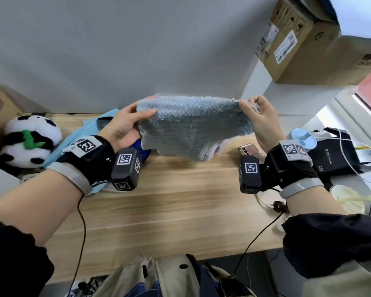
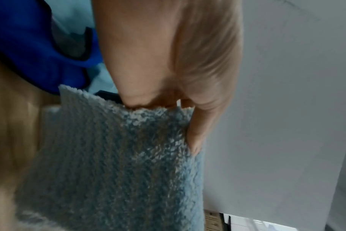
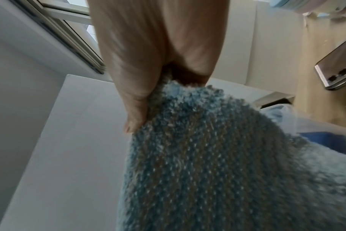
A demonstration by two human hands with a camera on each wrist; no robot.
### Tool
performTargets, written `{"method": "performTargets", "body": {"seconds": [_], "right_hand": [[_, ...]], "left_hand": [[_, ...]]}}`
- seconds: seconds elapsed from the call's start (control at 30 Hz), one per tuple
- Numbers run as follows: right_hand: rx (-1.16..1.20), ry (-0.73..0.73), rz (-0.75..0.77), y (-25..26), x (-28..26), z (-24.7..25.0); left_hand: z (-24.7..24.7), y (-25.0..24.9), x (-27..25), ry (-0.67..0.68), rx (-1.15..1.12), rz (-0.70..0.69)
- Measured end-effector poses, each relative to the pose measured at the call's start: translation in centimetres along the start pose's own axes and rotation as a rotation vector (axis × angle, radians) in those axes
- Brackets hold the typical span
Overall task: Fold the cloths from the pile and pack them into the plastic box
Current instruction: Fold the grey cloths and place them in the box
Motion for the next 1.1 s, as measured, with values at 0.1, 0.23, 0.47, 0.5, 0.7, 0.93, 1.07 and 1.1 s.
{"method": "performTargets", "body": {"seconds": [0.1,0.23,0.47,0.5,0.7,0.93,1.07,1.1], "right_hand": [[-0.127,0.150,-0.168,-3.6,-1.5,-1.1],[-0.310,0.420,-0.394,-10.2,-5.1,-3.5],[-0.474,0.660,-0.693,-20.1,-12.4,-5.7],[-0.488,0.677,-0.729,-21.0,-13.3,-5.8],[-0.373,0.698,-0.865,-24.4,-16.8,-5.3],[-0.267,0.626,-0.998,-25.5,-18.1,-4.7],[-0.325,0.495,-0.889,-26.1,-16.1,-3.7],[-0.319,0.452,-0.845,-25.9,-15.4,-3.6]], "left_hand": [[1.2,3.7,-1.0,0.039,0.163,0.193],[2.6,9.4,-3.7,0.050,0.398,0.427],[7.2,18.0,-7.8,-0.037,0.521,0.702],[7.5,18.7,-8.2,-0.011,0.560,0.723],[8.6,21.5,-10.6,0.026,0.643,0.807],[10.4,23.1,-10.3,-0.138,0.537,0.783],[10.7,22.9,-9.6,-0.255,0.446,0.726],[10.8,22.6,-9.4,-0.277,0.407,0.710]]}}
Point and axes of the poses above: each hand's wrist, its own x-axis towards the middle knuckle, its own z-axis out of the back of the hand, y = z × x, the point moved 8 cm from there along x, towards the middle knuckle, and after that the axes turned 8 degrees about y, right-handed, at the moved point
